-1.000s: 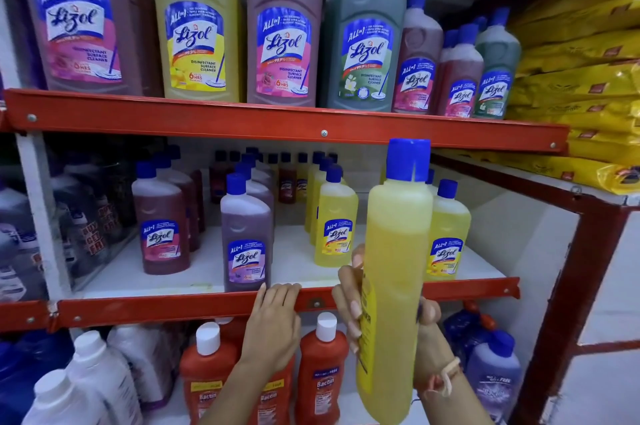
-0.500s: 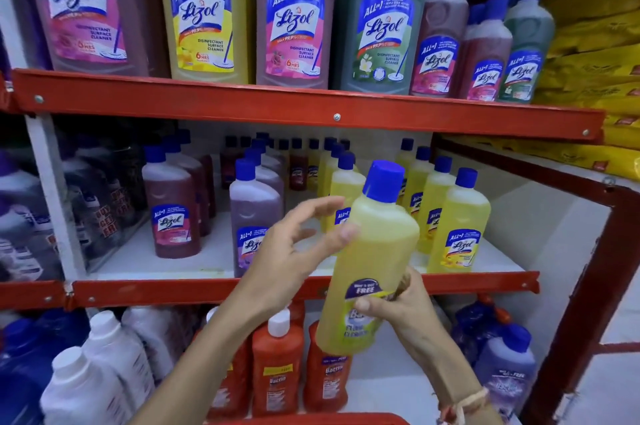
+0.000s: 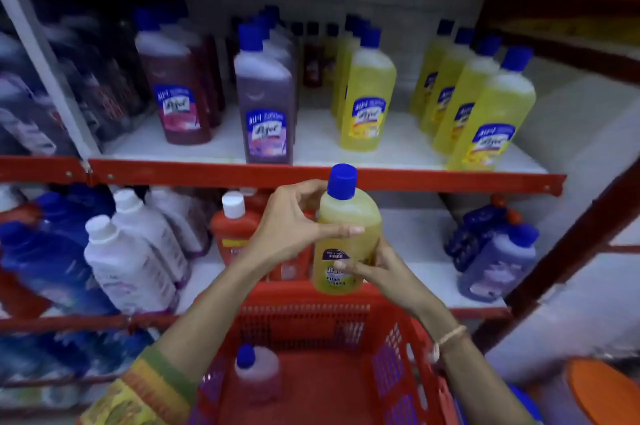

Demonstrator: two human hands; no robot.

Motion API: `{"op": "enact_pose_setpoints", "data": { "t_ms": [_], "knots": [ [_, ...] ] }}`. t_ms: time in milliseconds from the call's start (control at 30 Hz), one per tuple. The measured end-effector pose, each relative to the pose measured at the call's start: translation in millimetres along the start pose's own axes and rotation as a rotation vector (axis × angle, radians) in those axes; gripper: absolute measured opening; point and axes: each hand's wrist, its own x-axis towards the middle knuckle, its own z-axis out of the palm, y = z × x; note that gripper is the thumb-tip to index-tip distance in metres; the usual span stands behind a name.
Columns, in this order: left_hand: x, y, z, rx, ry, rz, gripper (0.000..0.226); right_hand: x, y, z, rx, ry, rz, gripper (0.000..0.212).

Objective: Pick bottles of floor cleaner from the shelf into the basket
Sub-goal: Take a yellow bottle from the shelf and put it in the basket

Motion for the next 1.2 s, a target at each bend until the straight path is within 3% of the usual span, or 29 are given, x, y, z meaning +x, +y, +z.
{"op": "enact_pose_setpoints", "data": {
  "t_ms": [267,533,867,1200],
  "knots": [
    [-56.2,-108.9,37.9,-0.039,-0.027,-0.256,0.052,-31.2,110.7,0.5,-0.189,-0.002,0.22,0.075],
    [-117.8,-192.7,64.9,0.008,-0.094,-0.522,0.061,-51.3,201.0,23.4,-0.347,0.059,0.36,0.056],
    [-156.7,-227.9,88.3,0.076,-0.028,-0.691,0.061,-62.8,246.2,46.9,-0.437,0.072,0.497,0.056],
    [-164.6,-240.6,83.9,0.107,-0.084,-0.735,0.066,-60.5,246.1,53.6,-0.556,0.048,0.499,0.058]
  ]
}}
